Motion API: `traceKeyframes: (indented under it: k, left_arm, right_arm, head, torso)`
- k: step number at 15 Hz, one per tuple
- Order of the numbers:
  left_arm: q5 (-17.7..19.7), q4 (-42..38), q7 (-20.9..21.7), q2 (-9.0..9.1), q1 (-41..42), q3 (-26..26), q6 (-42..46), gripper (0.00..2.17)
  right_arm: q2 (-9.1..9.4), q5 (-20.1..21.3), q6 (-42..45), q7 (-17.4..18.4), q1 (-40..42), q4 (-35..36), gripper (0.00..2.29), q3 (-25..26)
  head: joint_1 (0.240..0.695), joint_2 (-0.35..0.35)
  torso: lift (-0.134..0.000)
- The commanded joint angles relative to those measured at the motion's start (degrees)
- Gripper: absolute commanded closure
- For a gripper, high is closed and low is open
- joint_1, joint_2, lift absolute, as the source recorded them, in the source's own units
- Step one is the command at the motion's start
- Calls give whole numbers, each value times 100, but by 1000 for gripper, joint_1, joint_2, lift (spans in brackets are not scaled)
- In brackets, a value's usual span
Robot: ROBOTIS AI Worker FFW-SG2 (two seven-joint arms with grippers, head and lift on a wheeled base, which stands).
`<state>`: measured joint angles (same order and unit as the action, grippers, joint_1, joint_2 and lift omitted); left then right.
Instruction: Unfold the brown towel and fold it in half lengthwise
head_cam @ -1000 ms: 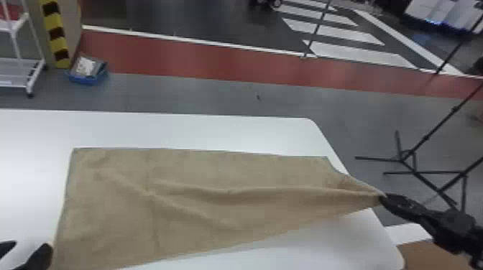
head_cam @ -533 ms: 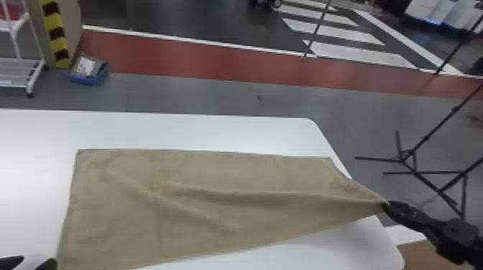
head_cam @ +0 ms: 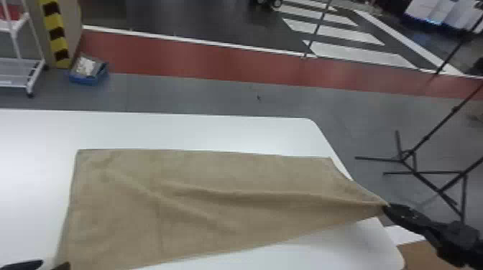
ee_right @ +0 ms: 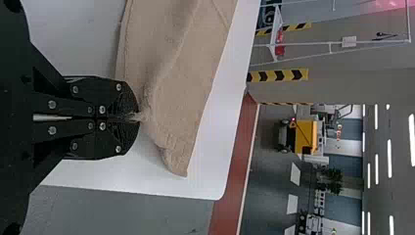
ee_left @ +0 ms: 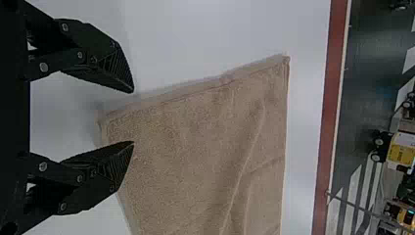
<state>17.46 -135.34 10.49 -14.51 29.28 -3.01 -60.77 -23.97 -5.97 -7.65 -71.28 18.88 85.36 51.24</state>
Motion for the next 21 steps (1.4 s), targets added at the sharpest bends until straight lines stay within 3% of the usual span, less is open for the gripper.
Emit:
traceKeyframes:
  k: [1,7,19,21]
  left_arm:
    - [-181,16,85,-8,-1,2,-212,603]
    - [-217,25,305,10,25,64,-423,603]
    - [-120,219,120,98,-89,213,-125,630]
    - [-138,263,-12,98,-107,213,-125,1092]
  right_arm:
    - [6,0,13,0,2,-2,1153,0]
    - [24,-9,48,0,28,-20,1153,-9]
    - [24,-27,83,0,98,-29,1153,71]
    - [15,-18,83,0,98,-29,1153,62]
  head:
    - [695,-350]
    - [695,-350]
    - [695,-350]
    - [695,-350]
  torso:
    - [-107]
    - [-107]
    - [-107]
    - [-107]
